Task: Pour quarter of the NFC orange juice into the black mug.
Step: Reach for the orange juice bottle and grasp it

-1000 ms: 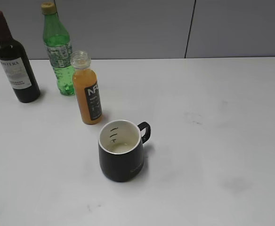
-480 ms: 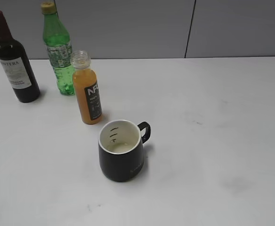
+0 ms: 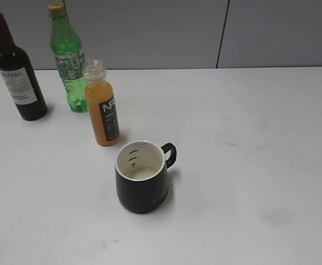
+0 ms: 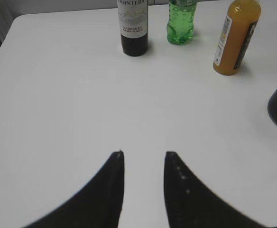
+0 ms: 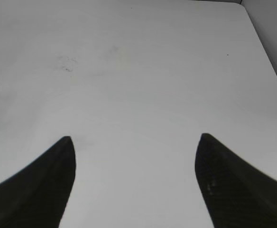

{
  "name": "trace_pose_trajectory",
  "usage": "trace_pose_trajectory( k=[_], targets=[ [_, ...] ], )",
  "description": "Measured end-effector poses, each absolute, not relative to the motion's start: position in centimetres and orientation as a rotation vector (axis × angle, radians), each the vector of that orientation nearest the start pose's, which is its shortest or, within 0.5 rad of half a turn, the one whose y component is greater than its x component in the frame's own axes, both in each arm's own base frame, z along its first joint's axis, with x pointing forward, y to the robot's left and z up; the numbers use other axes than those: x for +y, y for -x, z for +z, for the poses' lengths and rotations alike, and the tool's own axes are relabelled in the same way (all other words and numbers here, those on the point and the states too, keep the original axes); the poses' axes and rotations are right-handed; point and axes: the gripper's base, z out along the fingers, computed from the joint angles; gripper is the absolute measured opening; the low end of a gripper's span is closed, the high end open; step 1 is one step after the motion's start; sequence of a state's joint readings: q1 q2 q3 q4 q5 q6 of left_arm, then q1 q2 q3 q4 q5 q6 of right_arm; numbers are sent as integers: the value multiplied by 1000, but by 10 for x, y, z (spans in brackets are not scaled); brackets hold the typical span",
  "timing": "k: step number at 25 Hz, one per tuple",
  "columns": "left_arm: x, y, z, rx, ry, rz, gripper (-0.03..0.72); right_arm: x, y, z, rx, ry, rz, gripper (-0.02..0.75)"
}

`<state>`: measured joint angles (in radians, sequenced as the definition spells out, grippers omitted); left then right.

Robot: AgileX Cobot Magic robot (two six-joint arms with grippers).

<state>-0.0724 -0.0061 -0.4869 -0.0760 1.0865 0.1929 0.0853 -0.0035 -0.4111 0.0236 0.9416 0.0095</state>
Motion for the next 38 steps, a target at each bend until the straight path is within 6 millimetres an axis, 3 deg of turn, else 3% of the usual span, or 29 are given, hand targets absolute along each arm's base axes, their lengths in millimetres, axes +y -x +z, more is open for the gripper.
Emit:
trace_pose_trajectory(
  k=[5,7,9,12,26,31,35,38],
  targets=[
    [-6,6,272,2056,-279,-16,260,2,-9,262,2010,74,88,595],
    [-6,6,272,2056,-279,-20,384,2,-9,262,2010,74,88,594],
    [-6,6,272,2057,-269,-32,573,2,-9,262,2010,74,88,594],
    [-7,6,272,2059,-253,-48,648,2,-9,262,2010,74,88,594],
    [-7,6,272,2057,-248,-60,646,2,-9,262,2010,74,88,594],
    [-8,3,286,1920,-225,-63,646,2,-9,262,2010,74,88,594],
    [-9,-15,303,1815,-201,-67,646,2,-9,262,2010,74,88,594],
    [-11,-41,311,1787,-213,-60,646,2,-9,262,2010,74,88,594]
  ],
)
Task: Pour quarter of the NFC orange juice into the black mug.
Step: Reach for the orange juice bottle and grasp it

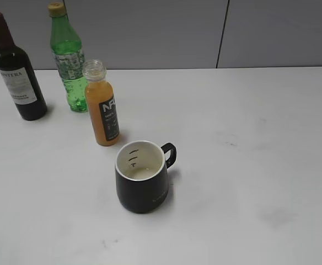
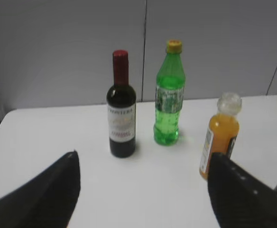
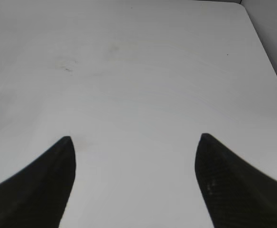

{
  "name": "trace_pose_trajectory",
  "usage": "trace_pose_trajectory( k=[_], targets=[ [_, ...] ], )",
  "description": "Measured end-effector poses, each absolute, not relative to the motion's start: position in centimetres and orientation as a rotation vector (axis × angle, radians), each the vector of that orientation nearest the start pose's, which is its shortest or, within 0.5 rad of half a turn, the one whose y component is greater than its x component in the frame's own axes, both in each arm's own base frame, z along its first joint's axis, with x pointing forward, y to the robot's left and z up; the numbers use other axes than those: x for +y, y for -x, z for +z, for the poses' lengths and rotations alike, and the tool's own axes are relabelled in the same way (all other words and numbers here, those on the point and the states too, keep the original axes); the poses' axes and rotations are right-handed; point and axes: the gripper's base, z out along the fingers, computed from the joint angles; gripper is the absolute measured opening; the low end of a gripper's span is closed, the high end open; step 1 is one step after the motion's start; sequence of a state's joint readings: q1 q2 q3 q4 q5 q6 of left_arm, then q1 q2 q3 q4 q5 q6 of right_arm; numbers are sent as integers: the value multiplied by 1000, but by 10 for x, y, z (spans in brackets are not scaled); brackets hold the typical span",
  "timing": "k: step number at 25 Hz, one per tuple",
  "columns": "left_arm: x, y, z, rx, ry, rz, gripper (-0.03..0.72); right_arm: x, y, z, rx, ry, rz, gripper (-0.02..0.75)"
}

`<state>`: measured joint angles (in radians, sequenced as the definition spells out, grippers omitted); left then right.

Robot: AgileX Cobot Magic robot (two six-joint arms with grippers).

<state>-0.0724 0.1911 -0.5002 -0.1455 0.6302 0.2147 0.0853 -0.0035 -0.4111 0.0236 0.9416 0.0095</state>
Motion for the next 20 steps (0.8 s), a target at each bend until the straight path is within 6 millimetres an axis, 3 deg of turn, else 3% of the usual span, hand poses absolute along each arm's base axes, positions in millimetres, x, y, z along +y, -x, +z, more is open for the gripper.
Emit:
trace_pose_trajectory(
  k=[5,8,14,20],
  targets=[
    [-16,-84,319,1687,-201,-95,646,2,-9,262,2011,75,88,594],
    [-17,-109,313,1694,-165,-113,646,2,-9,262,2011,75,88,594],
    [-27,-143,278,1689,-162,-103,646,2,-9,262,2011,75,88,594],
    [-51,-165,250,1706,-206,-147,645,2,-9,262,2011,75,88,594]
  ],
)
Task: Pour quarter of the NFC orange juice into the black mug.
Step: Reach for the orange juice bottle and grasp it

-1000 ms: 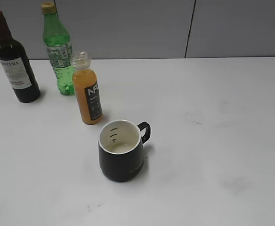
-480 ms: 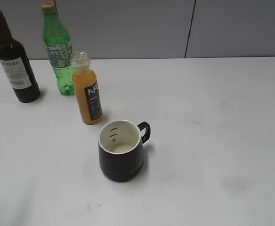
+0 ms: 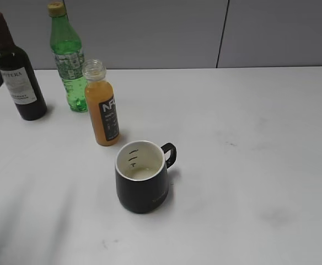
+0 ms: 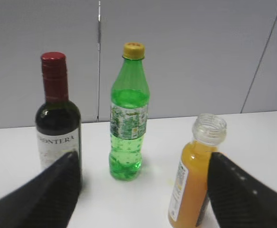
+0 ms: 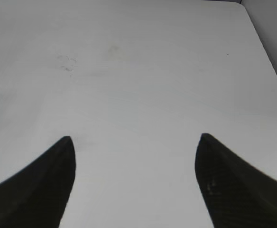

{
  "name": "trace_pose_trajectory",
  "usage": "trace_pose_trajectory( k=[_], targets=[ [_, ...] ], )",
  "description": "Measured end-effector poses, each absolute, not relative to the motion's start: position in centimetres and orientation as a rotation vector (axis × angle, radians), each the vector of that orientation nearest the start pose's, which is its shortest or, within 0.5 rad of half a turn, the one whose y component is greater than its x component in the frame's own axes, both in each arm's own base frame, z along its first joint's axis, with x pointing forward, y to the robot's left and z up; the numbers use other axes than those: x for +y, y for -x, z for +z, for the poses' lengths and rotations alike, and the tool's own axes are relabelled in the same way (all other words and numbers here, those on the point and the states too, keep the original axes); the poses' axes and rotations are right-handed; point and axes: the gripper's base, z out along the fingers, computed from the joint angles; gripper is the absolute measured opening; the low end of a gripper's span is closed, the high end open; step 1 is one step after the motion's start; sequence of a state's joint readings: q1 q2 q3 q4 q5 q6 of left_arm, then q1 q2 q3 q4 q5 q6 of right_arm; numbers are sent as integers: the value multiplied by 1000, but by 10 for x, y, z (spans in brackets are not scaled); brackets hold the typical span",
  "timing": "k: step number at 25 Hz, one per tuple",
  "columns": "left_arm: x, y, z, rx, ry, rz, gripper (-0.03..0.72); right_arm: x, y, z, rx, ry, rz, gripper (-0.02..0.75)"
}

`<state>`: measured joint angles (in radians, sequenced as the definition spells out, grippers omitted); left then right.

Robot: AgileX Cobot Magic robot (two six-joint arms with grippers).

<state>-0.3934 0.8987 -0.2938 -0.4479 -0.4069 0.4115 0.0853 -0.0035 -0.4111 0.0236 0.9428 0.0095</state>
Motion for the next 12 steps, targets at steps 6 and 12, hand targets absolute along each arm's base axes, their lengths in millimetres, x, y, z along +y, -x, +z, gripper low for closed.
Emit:
trace_pose_trajectory(
  k=[6,12],
  targets=[
    [-72,-190,228,1681,-235,-170,645,2,-9,262,2011,75,88,594],
    [-94,-209,191,1730,-295,-314,645,2,-9,262,2011,75,88,594]
  ],
)
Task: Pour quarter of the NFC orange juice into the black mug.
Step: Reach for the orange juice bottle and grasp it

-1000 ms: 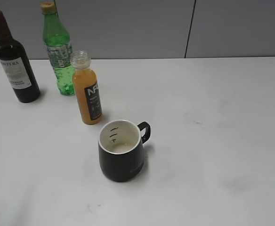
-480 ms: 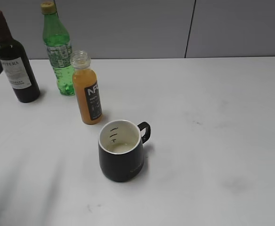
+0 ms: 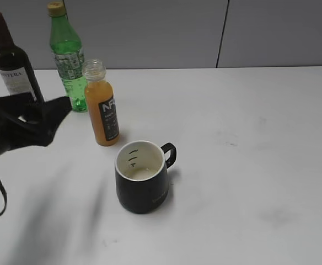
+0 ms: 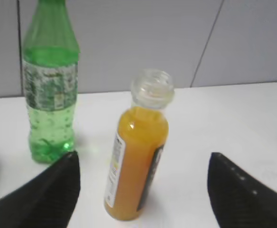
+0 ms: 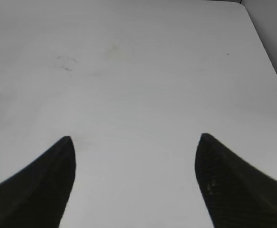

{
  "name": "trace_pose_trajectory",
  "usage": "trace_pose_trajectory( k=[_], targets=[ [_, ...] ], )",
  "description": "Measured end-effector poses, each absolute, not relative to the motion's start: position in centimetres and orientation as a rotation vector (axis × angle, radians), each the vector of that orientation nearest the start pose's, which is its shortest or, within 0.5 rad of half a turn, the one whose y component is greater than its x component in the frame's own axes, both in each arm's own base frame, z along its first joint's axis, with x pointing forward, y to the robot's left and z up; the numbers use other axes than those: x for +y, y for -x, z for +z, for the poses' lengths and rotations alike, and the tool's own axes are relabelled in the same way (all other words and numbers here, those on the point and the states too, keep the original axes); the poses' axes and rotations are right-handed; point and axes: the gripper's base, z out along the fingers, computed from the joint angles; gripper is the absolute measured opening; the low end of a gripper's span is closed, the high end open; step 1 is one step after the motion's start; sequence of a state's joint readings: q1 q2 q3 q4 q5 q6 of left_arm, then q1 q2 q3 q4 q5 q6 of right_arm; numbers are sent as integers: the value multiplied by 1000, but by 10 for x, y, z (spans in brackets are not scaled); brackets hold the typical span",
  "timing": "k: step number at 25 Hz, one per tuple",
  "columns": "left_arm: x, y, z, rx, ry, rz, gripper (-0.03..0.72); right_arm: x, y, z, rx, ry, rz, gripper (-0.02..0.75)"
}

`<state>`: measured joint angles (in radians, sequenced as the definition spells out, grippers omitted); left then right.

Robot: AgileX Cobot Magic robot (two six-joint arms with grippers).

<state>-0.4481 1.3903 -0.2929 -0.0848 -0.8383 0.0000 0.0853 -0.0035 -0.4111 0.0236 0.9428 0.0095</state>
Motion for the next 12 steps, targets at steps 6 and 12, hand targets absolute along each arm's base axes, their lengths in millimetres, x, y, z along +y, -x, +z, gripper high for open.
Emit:
trace_pose_trajectory(
  k=[6,12],
  targets=[
    [-105,-223,151,1801,-419,-353,645,2,-9,262,2011,75,88,594],
    [-114,-245,126,1819,-456,-368,645,2,-9,262,2011,74,89,594]
  ],
)
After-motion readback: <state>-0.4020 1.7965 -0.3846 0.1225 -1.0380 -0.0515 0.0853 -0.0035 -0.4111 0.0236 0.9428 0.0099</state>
